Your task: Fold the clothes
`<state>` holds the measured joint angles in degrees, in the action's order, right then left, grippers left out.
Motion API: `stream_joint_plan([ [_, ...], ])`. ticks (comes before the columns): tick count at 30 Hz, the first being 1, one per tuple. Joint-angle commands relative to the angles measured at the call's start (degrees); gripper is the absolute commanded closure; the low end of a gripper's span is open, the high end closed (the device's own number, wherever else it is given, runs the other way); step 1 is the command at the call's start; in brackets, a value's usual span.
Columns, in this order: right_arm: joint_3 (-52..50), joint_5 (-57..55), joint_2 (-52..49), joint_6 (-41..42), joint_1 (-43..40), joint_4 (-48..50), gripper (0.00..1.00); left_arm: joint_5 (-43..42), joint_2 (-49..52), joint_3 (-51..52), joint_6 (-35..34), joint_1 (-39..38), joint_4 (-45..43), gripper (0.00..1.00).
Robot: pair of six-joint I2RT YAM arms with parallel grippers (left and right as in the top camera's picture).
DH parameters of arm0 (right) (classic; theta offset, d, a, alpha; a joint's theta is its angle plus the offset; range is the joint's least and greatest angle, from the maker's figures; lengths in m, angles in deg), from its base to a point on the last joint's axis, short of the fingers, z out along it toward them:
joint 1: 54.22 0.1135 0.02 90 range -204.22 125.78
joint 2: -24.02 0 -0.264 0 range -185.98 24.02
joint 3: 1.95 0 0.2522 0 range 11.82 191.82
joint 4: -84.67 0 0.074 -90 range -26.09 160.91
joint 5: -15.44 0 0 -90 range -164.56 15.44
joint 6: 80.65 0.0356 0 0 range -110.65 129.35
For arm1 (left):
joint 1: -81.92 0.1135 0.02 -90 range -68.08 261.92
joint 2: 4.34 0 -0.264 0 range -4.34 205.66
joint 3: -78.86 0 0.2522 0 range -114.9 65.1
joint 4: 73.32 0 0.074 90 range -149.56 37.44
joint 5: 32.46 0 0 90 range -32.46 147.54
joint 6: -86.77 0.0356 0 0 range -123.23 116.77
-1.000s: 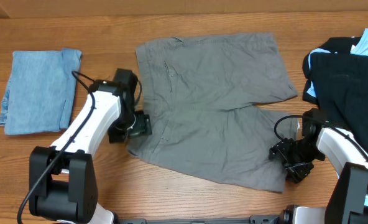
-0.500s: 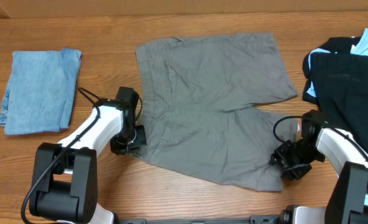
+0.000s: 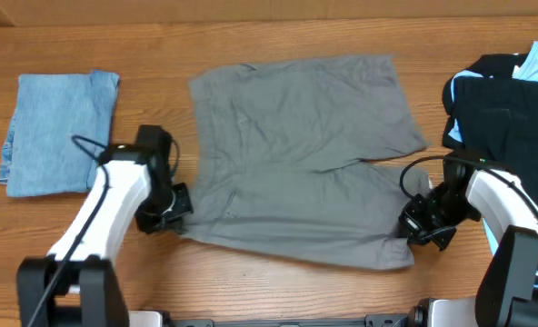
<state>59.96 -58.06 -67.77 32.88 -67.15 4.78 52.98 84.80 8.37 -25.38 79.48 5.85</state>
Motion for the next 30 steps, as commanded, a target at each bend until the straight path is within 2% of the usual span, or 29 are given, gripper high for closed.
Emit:
stream_joint_plan([
  [1,3.32,-1.38,-0.24,-1.29,0.07,-1.77,0.96,1.77,-4.87,-1.27,-0.13,2.54,2.91,0.96],
  [5,6.93,-0.92,-0.20,-2.12,1.07,-7.58,0.96,1.64,-7.91,-1.27,-0.11,2.51,6.45,0.96],
  [15,24.74,-0.96,0.46,-3.67,5.53,-17.11,0.96,-1.44,-10.62,-4.94,-0.15,2.51,4.81,0.96],
  [19,28.79,-0.96,0.46,-3.91,5.79,-16.59,0.96,-1.49,-10.62,-9.77,-0.17,2.51,4.90,0.96],
  [26,29.27,-1.38,0.44,-4.11,5.79,-11.76,0.96,-1.46,-10.62,-18.18,-0.68,2.51,2.80,0.96],
  [30,29.79,-1.38,0.44,-4.11,5.79,-7.04,0.96,-1.44,-10.62,-19.89,-1.09,2.51,-1.79,0.96],
])
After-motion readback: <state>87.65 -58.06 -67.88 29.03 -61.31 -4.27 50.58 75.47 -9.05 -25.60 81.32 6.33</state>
